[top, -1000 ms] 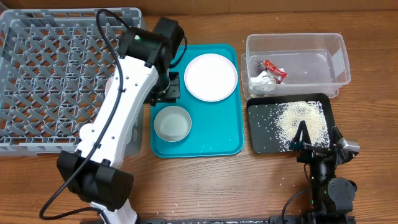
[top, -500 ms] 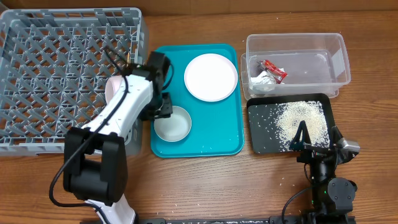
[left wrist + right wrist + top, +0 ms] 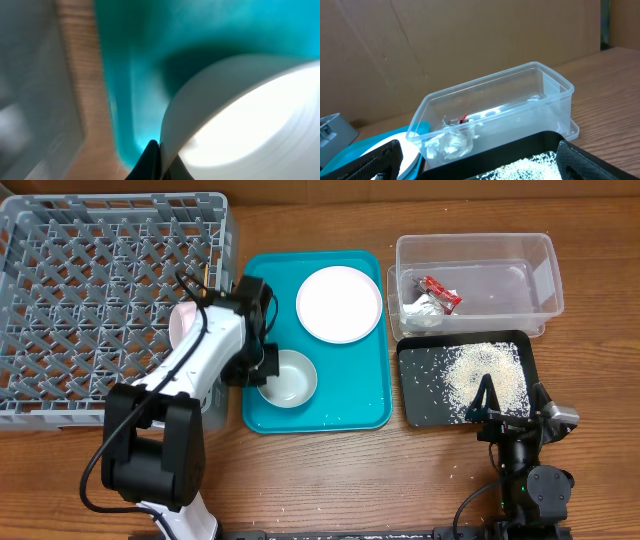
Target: Sort waste into correct bins and load items into the dishwasher
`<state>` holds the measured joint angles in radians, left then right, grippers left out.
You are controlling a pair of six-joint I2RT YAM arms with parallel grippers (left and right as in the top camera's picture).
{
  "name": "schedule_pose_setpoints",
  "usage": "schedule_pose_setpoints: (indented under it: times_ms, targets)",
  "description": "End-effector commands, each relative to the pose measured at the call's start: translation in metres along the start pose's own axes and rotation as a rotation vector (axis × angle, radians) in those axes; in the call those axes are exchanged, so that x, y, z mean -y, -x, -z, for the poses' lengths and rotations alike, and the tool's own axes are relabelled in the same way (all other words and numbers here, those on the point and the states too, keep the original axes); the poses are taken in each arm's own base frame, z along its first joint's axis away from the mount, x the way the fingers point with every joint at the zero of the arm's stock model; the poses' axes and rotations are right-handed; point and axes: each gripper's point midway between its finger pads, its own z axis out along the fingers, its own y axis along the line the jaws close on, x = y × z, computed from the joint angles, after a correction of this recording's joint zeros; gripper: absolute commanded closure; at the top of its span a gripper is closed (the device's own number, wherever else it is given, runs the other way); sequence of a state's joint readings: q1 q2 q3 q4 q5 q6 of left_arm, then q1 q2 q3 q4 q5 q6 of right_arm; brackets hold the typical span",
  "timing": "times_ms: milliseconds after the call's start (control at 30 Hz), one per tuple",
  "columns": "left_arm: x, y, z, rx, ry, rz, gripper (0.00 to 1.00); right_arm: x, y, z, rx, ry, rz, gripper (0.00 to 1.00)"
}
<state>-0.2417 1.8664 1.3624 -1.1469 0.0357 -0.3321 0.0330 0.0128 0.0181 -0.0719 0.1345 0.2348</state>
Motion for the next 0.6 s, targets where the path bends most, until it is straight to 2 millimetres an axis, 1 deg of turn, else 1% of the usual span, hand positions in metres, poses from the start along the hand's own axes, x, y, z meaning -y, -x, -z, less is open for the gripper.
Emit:
schedule_pose_setpoints:
  times_ms: [0,33,67,100,133,167,233,267,300,367,433,500,533,567]
  targets:
    - [-0.014,0.034,0.084,0.215,0.086,0.023,0.96,0.001,-0.001,0.000,0.005,-0.002,-0.001,0.00]
    - [-0.027,0.036,0.108,0.267,0.153,0.064,0.96,0.001,-0.001,0.000,0.005,-0.002,-0.001,0.01]
    - [-0.039,0.036,0.127,0.310,0.210,0.103,0.96,0.001,-0.001,0.000,0.005,-0.002,-0.001,0.00]
    - [-0.053,0.034,0.149,0.362,0.278,0.152,0.96,0.001,-0.001,0.000,0.005,-0.002,-0.001,0.00]
    - [-0.076,0.021,0.186,0.447,0.403,0.227,0.96,0.001,-0.001,0.000,0.005,-0.002,-0.001,0.00]
    - [-0.086,0.013,0.200,0.484,0.465,0.254,0.96,0.001,-0.001,0.000,0.005,-0.002,-0.001,0.00]
    - [-0.108,-0.011,0.229,0.564,0.622,0.319,0.96,0.001,-0.001,0.000,0.005,-0.002,-0.001,0.00]
    - [-0.116,-0.018,0.241,0.604,0.682,0.344,0.96,0.001,-0.001,0.000,0.005,-0.002,-0.001,0.00]
    - [-0.119,-0.023,0.249,0.618,0.723,0.292,0.96,0.001,-0.001,0.000,0.005,-0.002,-0.001,0.00]
    - [-0.128,-0.034,0.260,0.672,0.772,0.298,0.96,0.001,-0.001,0.000,0.005,-0.001,-0.001,0.00]
    - [-0.144,-0.044,0.270,0.726,0.836,0.354,0.96,0.001,-0.001,0.000,0.005,-0.002,-0.001,0.00]
    - [-0.167,-0.052,0.282,0.797,0.938,0.443,0.96,0.001,-0.001,0.000,0.005,-0.002,-0.001,0.00]
    - [-0.176,-0.051,0.285,0.819,0.976,0.476,0.96,0.001,-0.001,0.000,0.005,-0.002,-0.001,0.00]
    - [-0.181,-0.048,0.283,0.826,0.990,0.500,0.96,0.001,-0.001,0.000,0.005,-0.002,-0.001,0.00]
